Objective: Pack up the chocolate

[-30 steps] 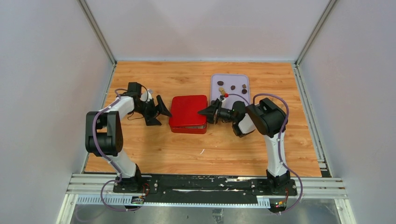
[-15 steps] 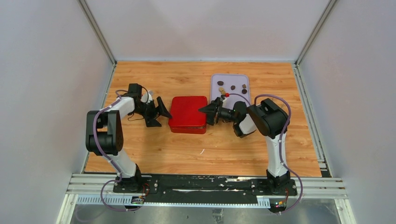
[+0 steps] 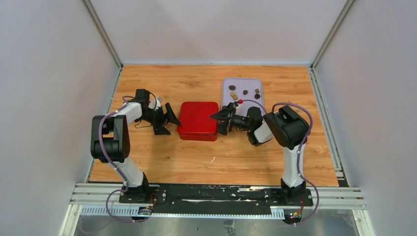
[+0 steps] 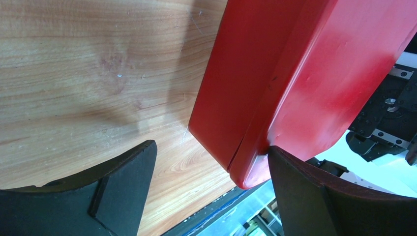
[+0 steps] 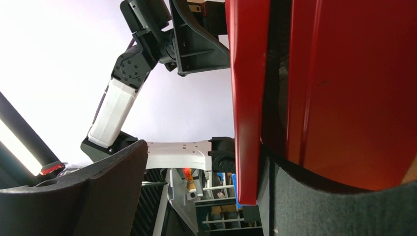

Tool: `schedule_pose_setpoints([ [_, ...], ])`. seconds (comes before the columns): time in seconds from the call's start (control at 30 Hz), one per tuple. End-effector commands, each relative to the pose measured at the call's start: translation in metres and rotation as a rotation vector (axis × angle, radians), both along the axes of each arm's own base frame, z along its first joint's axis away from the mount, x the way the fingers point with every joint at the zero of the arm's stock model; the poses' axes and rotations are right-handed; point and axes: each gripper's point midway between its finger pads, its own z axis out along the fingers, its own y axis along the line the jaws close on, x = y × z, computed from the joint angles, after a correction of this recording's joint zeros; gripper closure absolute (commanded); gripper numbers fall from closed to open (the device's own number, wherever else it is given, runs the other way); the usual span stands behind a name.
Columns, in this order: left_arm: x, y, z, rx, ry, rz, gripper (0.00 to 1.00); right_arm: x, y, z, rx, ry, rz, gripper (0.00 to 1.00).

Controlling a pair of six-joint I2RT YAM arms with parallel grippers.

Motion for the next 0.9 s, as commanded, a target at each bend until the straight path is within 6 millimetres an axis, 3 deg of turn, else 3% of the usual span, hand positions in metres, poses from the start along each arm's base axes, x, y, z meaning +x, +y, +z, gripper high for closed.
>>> schedule_pose_setpoints([
  [0.0, -0.005, -0.001, -0.009, 0.0, 0.025, -0.015, 0.12, -0.008, -0.006, 0.004, -0.036, -0.032, 0.027, 0.21],
  [0.23, -0.008, -0.003, -0.012, -0.002, 0.035, -0.024, 0.12, -0.011, -0.016, 0.003, -0.126, -0.058, 0.042, 0.2],
  [0.4, -0.008, -0.003, -0.013, -0.004, 0.038, -0.027, 0.12, -0.016, -0.027, -0.008, -0.242, -0.068, 0.069, 0.19],
  [0.87, -0.008, -0.009, -0.012, -0.014, 0.033, -0.05, 0.12, -0.017, -0.073, -0.021, -0.817, -0.267, 0.166, 0.17],
])
